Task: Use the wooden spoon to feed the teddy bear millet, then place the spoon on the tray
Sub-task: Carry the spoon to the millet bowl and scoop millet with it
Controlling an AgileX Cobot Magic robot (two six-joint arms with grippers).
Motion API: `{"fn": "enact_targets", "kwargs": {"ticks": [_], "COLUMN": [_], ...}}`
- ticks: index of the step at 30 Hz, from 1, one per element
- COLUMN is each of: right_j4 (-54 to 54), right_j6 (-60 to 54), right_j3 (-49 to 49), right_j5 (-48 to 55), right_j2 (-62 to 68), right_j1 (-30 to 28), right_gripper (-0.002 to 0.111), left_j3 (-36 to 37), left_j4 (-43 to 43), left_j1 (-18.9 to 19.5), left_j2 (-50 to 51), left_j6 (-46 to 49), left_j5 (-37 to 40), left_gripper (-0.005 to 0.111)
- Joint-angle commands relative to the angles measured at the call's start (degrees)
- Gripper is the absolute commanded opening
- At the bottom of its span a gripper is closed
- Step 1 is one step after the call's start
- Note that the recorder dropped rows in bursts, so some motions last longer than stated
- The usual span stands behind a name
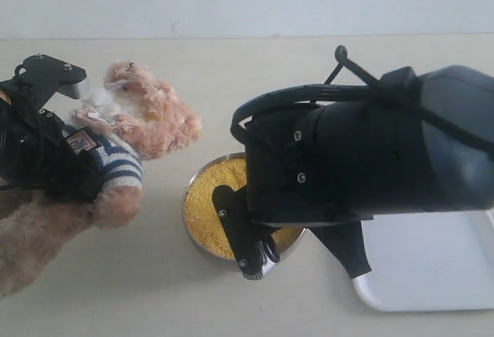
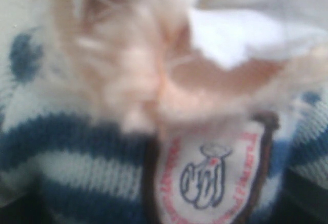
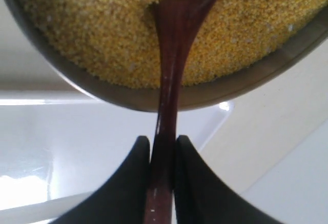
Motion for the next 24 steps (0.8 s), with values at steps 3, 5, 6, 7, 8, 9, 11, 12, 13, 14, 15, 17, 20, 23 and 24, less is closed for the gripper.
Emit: {"fn": "enact_targets", "kwargs": {"ticks": [3, 5, 6, 7, 8, 9, 11, 12, 13, 14, 15, 17, 20, 23, 24], "right_j4": [1.11, 2.2, 2.55, 2.97, 3.1, 3.25, 3.9, 5.0, 6.85, 8.98, 10.57, 13.11, 14.17, 16.18, 16.81], "right_j6": [1.58, 1.7, 1.7, 1.7, 1.7, 1.7, 1.7, 1.7, 1.7, 1.41, 0.97, -0.78, -1.67, -4.55, -5.15], "right_j3": [-0.24, -0.24, -0.24, -0.24, -0.24, -0.24, -0.24, -0.83, -1.59, -2.63, -3.57, -5.78, -7.98, -8.42, -8.42], "right_j5": [0.03, 0.03, 0.03, 0.03, 0.03, 0.03, -0.11, -0.11, 0.0, 0.21, 0.47, 1.16, 1.67, 1.77, 2.18], "right_j2": [-0.78, -0.78, -0.78, -0.78, -0.78, -0.78, -0.87, -0.87, -0.87, -0.87, -0.87, -0.87, -0.87, -0.87, -0.87], "right_j1": [-0.27, -0.27, -0.27, -0.27, -0.27, -0.27, -0.6, -0.95, -1.83, -2.81, -3.68, -5.35, -6.04, -6.04, -6.04], "right_gripper": [0.0, 0.0, 0.0, 0.0, 0.0, 0.0, 0.0, 0.0, 0.0, 0.0, 0.0, 0.0, 0.0, 0.0, 0.0], "left_j3": [-0.34, -0.34, -0.34, -0.34, -0.34, -0.34, -0.34, -0.34, -0.34, -0.34, -0.34, -0.34, -0.34, -0.34, -0.34], "left_j4": [-0.86, -0.86, -0.86, -0.86, -0.86, -0.86, -0.86, -0.86, -0.86, -0.86, -0.86, -0.86, -0.86, -0.86, -0.86], "left_j1": [0.06, 0.06, 0.06, 0.06, 0.06, 0.06, 0.06, 0.06, 0.06, 0.06, 0.06, 0.06, 0.06, 0.06, 0.06], "left_j2": [-0.58, -0.58, -0.58, -0.58, -0.58, -0.58, -0.58, -0.58, -0.58, -0.58, -0.58, -0.58, -0.58, -0.58, -0.58], "left_j6": [0.28, 0.28, 0.28, 0.28, 0.28, 0.28, 0.28, 0.28, 0.28, 0.28, 0.28, 0.28, 0.28, 0.28, 0.28], "left_j5": [-0.92, -0.92, -0.92, -0.92, -0.92, -0.92, -0.92, -0.92, -0.92, -0.92, -0.92, -0.92, -0.92, -0.92, -0.92], "left_gripper": [0.004, 0.004, 0.004, 0.004, 0.004, 0.004, 0.004, 0.004, 0.004, 0.004, 0.004, 0.004, 0.004, 0.004, 0.004]}}
